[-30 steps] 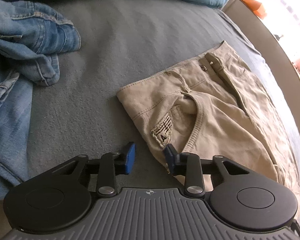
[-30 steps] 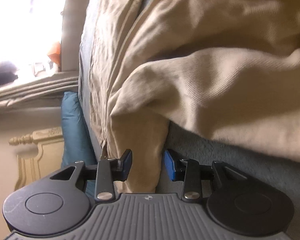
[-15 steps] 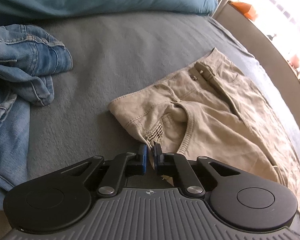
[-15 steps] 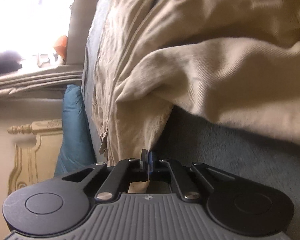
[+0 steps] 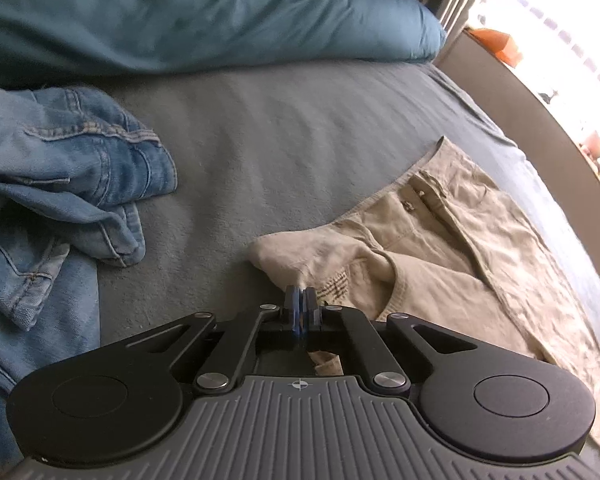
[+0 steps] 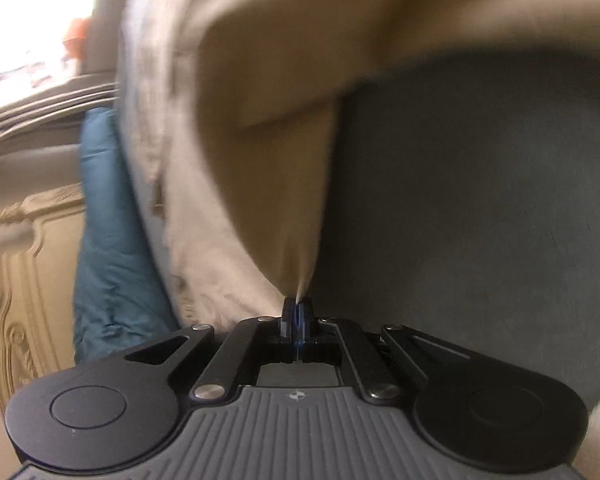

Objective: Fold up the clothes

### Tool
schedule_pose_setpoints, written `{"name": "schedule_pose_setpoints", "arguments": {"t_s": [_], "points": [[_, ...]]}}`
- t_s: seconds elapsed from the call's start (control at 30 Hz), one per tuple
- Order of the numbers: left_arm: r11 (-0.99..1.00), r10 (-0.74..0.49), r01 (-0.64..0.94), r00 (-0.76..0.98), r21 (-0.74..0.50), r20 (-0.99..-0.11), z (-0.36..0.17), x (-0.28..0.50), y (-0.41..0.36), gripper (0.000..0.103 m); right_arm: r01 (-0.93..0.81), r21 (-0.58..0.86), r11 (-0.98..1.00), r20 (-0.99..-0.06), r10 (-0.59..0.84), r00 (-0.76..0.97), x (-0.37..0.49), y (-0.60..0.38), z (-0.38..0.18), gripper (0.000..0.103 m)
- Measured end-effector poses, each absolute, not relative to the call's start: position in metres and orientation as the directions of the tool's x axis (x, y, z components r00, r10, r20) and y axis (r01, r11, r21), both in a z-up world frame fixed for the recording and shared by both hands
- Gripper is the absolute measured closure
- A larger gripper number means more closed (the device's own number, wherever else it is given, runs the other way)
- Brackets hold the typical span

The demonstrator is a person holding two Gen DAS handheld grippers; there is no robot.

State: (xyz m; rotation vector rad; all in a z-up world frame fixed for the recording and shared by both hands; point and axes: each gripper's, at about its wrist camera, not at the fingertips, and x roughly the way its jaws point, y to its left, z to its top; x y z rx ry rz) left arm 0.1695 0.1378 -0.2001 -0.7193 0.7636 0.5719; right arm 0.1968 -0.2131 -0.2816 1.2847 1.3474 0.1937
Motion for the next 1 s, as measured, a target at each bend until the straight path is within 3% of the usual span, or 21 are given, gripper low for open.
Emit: {"name": "schedule_pose_setpoints", "arguments": {"t_s": [0.13, 0.2, 0.27, 0.33, 0.5, 0.6, 0.67, 0.77, 0.83, 0.9, 1.0], "points": [[0.583, 0.109, -0.668, 0.628, -0.462, -0.771, -0.207, 0.161, 0.152, 0.101, 0.548, 0.747, 0.377, -0.603, 0.731, 0.319, 0.195, -0.217, -0.283, 0.103], [0.523, 0.07, -0.676, 0.641, -0.519, -0.765, -0.212, 0.156, 0.162, 0.095, 0.546, 0.744, 0.385, -0.608, 0.729, 0.314, 0.196, -0.218, -0.283, 0.103], [0.465, 0.05, -0.69, 0.647, -0.555, -0.761, -0.218, 0.156, 0.17, 0.068, 0.541, 0.746, 0.389, -0.607, 0.731, 0.312, 0.199, -0.215, -0.283, 0.103], [0.415, 0.033, -0.699, 0.652, -0.583, -0.758, -0.223, 0.159, 0.176, 0.062, 0.536, 0.748, 0.392, -0.607, 0.732, 0.311, 0.2, -0.213, -0.283, 0.103], [0.291, -0.006, -0.716, 0.662, -0.635, -0.749, -0.24, 0.171, 0.19, 0.062, 0.544, 0.751, 0.373, -0.597, 0.737, 0.318, 0.2, -0.21, -0.287, 0.103], [0.256, -0.001, -0.72, 0.667, -0.645, -0.745, -0.246, 0.177, 0.19, 0.08, 0.541, 0.753, 0.374, -0.595, 0.738, 0.318, 0.2, -0.21, -0.289, 0.103], [0.323, 0.037, -0.718, 0.661, -0.617, -0.75, -0.237, 0.182, 0.184, 0.094, 0.537, 0.755, 0.377, -0.594, 0.739, 0.317, 0.202, -0.21, -0.288, 0.103], [0.445, 0.128, -0.639, 0.739, -0.628, -0.661, -0.201, 0.176, 0.172, 0.096, 0.519, 0.765, 0.382, -0.587, 0.745, 0.317, 0.204, -0.207, -0.285, 0.103], [0.561, 0.19, -0.605, 0.759, -0.565, -0.623, -0.181, 0.176, 0.161, 0.096, 0.495, 0.775, 0.393, -0.582, 0.75, 0.315, 0.206, -0.203, -0.281, 0.103], [0.588, 0.212, -0.634, 0.72, -0.502, -0.66, -0.188, 0.182, 0.158, 0.096, 0.483, 0.772, 0.413, -0.591, 0.745, 0.308, 0.208, -0.199, -0.28, 0.103], [0.545, 0.193, -0.732, 0.583, -0.407, -0.789, -0.231, 0.192, 0.172, 0.095, 0.521, 0.752, 0.405, -0.605, 0.737, 0.3, 0.21, -0.199, -0.291, 0.103]]}}
